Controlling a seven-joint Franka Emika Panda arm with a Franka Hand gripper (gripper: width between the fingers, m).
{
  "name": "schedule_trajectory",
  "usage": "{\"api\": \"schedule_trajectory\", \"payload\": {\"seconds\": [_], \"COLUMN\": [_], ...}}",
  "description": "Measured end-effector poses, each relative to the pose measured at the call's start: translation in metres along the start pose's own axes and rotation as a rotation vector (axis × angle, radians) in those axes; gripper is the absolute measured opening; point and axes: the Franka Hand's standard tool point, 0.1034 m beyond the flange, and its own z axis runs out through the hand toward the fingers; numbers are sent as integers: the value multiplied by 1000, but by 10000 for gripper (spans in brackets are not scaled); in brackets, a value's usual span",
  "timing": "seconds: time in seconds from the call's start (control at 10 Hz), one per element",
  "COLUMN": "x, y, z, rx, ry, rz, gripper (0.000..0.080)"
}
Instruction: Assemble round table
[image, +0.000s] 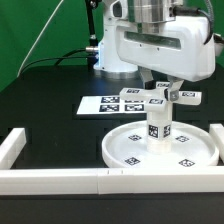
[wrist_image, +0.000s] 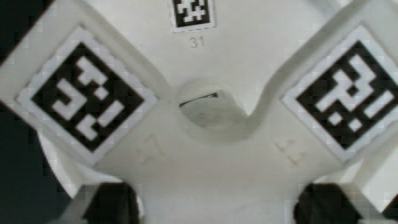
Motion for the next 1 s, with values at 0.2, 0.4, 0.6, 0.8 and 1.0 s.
{"api": "schedule_trajectory", "payload": {"seconds": [0.2,0.4,0.6,0.8,1.0], "x": [0,-5,-7,-6,-5], "y": [0,-3,-6,-6,-5], "z": [0,-14,-28,-29,-28], "rx": [-1,1,13,14,13], "ry": [-3,-17,-18,-20,-20], "rz": [-48,-186,-507,-712,-836], "gripper": [587,637,647,649,649]}}
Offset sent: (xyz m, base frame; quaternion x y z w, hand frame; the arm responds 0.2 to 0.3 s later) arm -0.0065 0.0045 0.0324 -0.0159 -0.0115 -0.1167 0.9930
